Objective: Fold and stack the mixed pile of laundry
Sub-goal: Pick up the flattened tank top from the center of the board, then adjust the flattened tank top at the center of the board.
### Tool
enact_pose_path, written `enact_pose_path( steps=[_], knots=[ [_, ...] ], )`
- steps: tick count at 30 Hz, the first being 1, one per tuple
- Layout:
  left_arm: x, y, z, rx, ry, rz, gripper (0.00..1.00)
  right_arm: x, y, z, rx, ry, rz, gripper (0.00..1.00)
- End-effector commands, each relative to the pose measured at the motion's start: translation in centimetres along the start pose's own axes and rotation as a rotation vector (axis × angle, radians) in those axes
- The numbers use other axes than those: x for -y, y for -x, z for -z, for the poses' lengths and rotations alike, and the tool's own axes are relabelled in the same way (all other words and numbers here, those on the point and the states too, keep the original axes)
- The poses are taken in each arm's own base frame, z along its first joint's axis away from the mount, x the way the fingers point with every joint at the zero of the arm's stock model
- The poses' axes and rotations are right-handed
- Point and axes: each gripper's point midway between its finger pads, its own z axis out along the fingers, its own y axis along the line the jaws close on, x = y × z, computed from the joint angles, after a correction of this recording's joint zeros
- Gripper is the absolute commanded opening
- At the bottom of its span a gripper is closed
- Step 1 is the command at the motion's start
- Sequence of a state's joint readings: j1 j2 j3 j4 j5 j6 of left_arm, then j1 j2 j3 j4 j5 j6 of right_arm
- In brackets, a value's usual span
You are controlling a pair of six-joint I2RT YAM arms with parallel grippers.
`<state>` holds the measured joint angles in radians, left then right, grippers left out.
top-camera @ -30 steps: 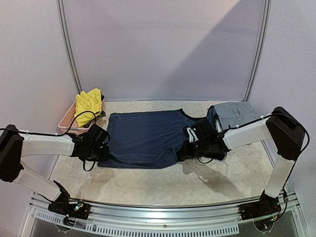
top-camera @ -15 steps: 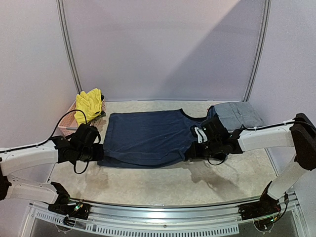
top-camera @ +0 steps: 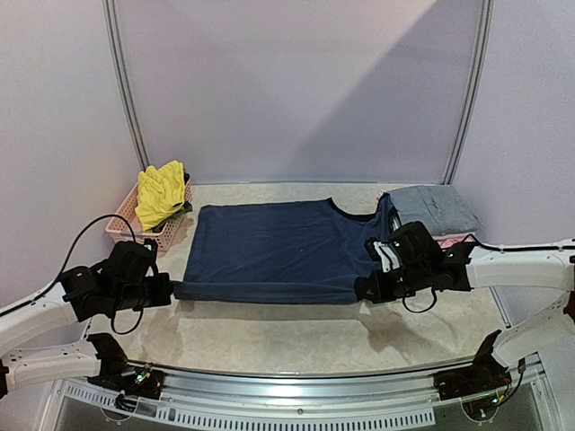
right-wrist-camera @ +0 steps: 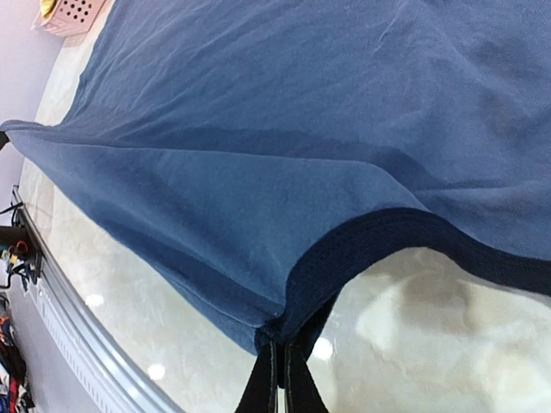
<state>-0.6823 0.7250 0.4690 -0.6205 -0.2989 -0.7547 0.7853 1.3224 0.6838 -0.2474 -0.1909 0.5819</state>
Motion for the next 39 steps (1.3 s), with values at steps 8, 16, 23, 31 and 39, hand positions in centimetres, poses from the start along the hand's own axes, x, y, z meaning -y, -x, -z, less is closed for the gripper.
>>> enact_pose_path(
  steps=[8, 16, 23, 31, 39],
  knots=[
    [1.5, -5.7, 2.4, -0.150, -0.155, 0.073, 0.00, 1.1, -4.9, 4.3, -0.059, -0.018, -0.014, 0.00],
    [1.2, -12.0, 1.0, -0.318, -0.147, 0.060, 0.00, 3.2, -10.4, 1.4, -0.145, -0.021, -0.115, 0.00],
    [3.4, -12.7, 2.1, -0.358, -0.207, 0.019, 0.01, 5.3, -11.4, 1.7, -0.146, -0.116, -0.145, 0.00],
    [5.1, -14.3, 3.5, -0.460, -0.237, -0.059, 0.23, 4.8, -12.5, 2.0, -0.177, -0.061, -0.142, 0.01],
    [5.2, -5.8, 4.5, -0.146, -0.097, -0.217, 0.61, 5.3, -12.2, 2.6, -0.147, -0.087, -0.137, 0.31]
  ],
)
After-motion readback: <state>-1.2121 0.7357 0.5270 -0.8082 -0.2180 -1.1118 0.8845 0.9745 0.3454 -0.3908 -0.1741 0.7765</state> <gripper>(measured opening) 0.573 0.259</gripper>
